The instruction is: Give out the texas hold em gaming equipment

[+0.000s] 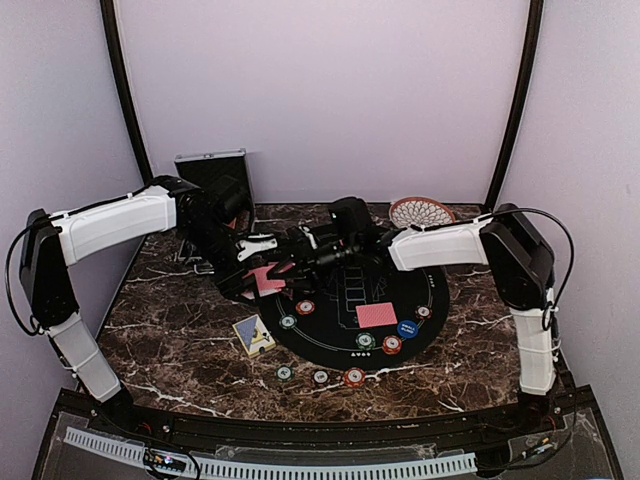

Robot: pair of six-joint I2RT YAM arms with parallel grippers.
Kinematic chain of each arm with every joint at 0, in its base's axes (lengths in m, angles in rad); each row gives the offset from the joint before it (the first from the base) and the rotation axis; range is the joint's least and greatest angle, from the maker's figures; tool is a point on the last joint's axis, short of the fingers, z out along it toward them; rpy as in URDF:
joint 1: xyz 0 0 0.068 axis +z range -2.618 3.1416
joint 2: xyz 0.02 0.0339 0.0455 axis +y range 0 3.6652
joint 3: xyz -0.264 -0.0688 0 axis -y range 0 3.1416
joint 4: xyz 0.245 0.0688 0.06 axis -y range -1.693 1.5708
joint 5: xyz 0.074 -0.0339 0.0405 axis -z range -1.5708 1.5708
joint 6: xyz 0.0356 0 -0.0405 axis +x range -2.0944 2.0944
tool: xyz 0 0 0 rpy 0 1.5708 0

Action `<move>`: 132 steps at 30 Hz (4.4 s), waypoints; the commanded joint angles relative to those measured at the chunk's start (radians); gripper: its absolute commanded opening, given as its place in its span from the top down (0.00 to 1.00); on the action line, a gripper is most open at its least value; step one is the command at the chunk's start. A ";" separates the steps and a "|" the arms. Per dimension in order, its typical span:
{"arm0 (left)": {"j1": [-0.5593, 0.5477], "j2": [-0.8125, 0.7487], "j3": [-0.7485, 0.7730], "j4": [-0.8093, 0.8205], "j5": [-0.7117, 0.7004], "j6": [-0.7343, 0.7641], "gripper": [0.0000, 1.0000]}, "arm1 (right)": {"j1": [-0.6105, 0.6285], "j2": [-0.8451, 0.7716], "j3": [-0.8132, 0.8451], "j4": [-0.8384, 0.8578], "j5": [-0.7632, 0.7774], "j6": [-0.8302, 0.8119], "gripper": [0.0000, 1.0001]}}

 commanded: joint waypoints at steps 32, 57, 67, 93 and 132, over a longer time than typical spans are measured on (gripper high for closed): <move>0.025 -0.069 -0.017 -0.003 -0.009 0.019 1.00 | -0.150 -0.121 -0.207 0.198 -0.040 0.146 0.99; 0.033 -0.063 -0.018 -0.005 0.016 0.019 1.00 | -0.224 0.273 0.235 -0.014 0.127 -0.007 0.97; 0.033 -0.063 -0.024 0.007 0.027 0.024 1.00 | -0.185 0.484 0.547 -0.121 0.183 -0.022 0.92; 0.034 -0.074 -0.022 -0.010 0.035 0.022 1.00 | -0.188 0.316 0.513 -0.445 0.410 -0.316 0.25; 0.033 -0.077 -0.009 0.002 0.018 0.027 1.00 | 0.012 0.034 0.001 0.178 0.013 0.029 0.13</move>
